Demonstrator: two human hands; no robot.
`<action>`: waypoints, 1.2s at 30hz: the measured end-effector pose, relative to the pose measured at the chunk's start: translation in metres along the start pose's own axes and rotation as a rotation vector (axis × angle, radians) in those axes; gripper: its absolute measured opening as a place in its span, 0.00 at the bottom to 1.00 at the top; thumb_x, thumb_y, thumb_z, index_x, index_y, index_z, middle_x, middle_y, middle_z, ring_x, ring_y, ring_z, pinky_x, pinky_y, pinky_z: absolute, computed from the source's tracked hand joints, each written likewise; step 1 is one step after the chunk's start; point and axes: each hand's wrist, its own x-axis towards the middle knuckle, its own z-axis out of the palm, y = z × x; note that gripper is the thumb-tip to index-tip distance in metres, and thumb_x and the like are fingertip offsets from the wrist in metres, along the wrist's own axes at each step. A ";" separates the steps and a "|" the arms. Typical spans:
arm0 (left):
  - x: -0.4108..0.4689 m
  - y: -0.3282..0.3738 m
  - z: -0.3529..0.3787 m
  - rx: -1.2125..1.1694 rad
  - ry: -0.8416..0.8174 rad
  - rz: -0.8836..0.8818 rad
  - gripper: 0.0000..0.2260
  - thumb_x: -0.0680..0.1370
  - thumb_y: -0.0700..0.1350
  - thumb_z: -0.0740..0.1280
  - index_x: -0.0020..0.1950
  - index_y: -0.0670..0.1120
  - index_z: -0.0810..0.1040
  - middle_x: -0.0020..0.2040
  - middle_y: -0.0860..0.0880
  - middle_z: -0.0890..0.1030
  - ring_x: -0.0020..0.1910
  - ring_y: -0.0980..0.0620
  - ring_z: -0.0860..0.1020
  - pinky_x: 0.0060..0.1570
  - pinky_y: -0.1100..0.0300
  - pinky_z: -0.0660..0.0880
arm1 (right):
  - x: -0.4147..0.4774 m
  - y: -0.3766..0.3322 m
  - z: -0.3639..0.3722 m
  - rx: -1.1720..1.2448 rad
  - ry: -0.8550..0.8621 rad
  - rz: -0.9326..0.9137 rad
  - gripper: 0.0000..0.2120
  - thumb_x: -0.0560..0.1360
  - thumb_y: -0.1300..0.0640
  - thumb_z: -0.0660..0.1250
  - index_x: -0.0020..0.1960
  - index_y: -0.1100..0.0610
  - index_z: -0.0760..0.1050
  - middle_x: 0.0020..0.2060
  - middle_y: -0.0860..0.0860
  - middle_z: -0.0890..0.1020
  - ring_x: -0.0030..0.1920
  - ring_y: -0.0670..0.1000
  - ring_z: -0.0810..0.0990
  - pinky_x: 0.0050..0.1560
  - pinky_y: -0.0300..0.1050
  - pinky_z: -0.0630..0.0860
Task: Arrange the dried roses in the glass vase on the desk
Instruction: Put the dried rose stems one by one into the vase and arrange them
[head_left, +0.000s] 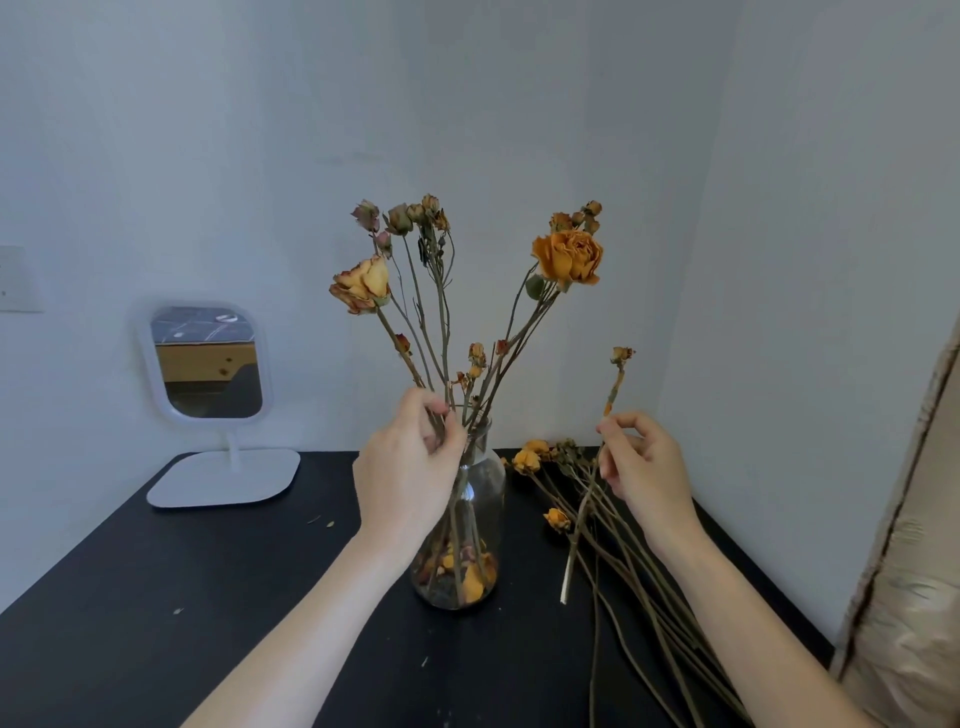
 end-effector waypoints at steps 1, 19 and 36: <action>-0.006 -0.006 0.001 -0.005 0.006 -0.040 0.06 0.75 0.47 0.67 0.46 0.50 0.70 0.26 0.55 0.67 0.25 0.57 0.69 0.27 0.65 0.64 | -0.001 -0.003 0.000 0.008 0.002 -0.018 0.05 0.78 0.54 0.61 0.45 0.51 0.74 0.22 0.45 0.74 0.25 0.40 0.71 0.30 0.32 0.70; 0.010 -0.039 0.029 -0.405 -0.482 -0.360 0.22 0.68 0.50 0.75 0.59 0.53 0.72 0.54 0.58 0.76 0.55 0.58 0.73 0.49 0.68 0.67 | -0.017 -0.075 0.012 0.194 0.033 -0.462 0.10 0.81 0.55 0.54 0.44 0.45 0.69 0.26 0.45 0.75 0.26 0.41 0.70 0.25 0.30 0.66; 0.004 -0.033 0.046 0.037 -0.232 -0.333 0.30 0.62 0.67 0.70 0.54 0.49 0.73 0.52 0.52 0.75 0.57 0.49 0.70 0.53 0.46 0.73 | -0.006 -0.090 0.042 0.002 0.030 -0.736 0.10 0.81 0.55 0.51 0.46 0.41 0.64 0.28 0.44 0.73 0.28 0.42 0.70 0.29 0.33 0.66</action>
